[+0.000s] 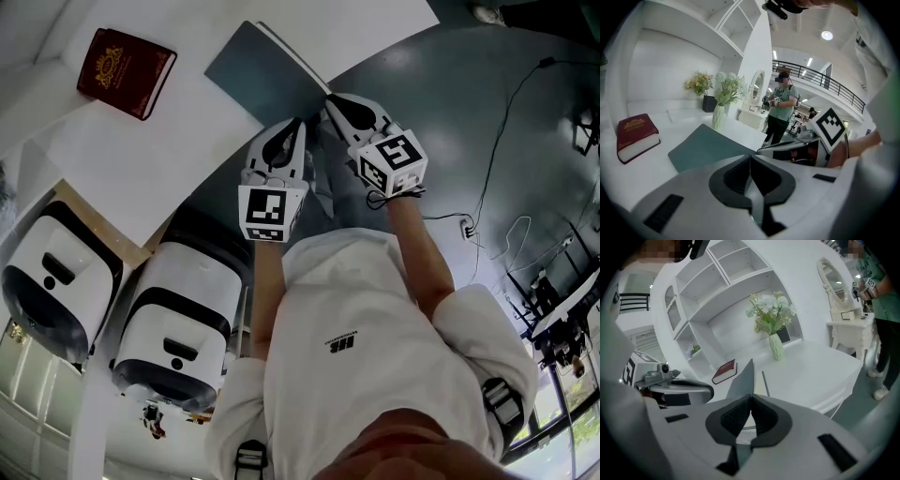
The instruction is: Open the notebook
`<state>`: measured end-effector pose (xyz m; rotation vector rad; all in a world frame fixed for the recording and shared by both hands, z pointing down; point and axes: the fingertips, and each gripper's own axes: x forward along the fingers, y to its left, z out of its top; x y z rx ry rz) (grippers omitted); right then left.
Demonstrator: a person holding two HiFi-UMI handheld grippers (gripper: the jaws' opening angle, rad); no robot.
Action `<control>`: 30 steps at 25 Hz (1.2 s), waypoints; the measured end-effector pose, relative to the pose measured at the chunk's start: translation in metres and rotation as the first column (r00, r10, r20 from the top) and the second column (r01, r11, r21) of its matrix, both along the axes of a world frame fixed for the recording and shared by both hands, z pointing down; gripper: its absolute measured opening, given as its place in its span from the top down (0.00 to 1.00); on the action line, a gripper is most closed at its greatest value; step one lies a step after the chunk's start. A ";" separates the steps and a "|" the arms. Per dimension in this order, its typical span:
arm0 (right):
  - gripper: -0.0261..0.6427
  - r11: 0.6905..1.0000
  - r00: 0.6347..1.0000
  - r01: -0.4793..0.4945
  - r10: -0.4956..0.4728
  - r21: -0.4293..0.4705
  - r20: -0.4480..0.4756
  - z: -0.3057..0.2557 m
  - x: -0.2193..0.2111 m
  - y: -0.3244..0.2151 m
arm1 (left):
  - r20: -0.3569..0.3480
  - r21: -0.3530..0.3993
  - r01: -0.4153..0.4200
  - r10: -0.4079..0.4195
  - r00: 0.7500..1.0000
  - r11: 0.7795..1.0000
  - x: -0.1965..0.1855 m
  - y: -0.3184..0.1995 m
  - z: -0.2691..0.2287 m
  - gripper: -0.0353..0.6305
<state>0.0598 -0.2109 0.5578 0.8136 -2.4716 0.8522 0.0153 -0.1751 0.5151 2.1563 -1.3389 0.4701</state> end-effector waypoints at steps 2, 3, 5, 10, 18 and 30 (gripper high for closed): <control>0.96 1.000 1.000 0.003 -0.003 0.013 0.003 -0.006 -0.002 0.002 | 0.001 0.006 0.002 -0.002 1.000 1.000 -0.001 0.004 -0.003 0.95; 0.96 1.000 1.000 0.004 -0.005 0.020 0.005 -0.008 -0.003 0.003 | 0.001 0.009 0.003 -0.003 1.000 1.000 -0.002 0.005 -0.004 0.95; 0.96 0.999 1.000 0.007 -0.007 0.032 0.008 -0.014 -0.004 0.005 | 0.001 0.015 0.004 -0.004 1.000 1.000 -0.003 0.010 -0.007 0.95; 0.96 0.998 1.000 0.014 -0.015 0.057 0.018 -0.027 -0.011 0.012 | 0.009 0.030 0.010 -0.011 1.000 1.000 -0.010 0.019 -0.012 0.95; 0.96 0.996 0.999 0.031 -0.034 0.087 0.032 -0.046 -0.021 0.025 | 0.018 0.057 0.025 -0.026 1.000 0.998 -0.021 0.030 -0.024 0.95; 0.96 0.989 0.996 0.071 -0.077 0.127 0.039 -0.068 -0.042 0.046 | 0.021 0.069 0.051 -0.053 0.998 0.996 -0.043 0.048 -0.031 0.95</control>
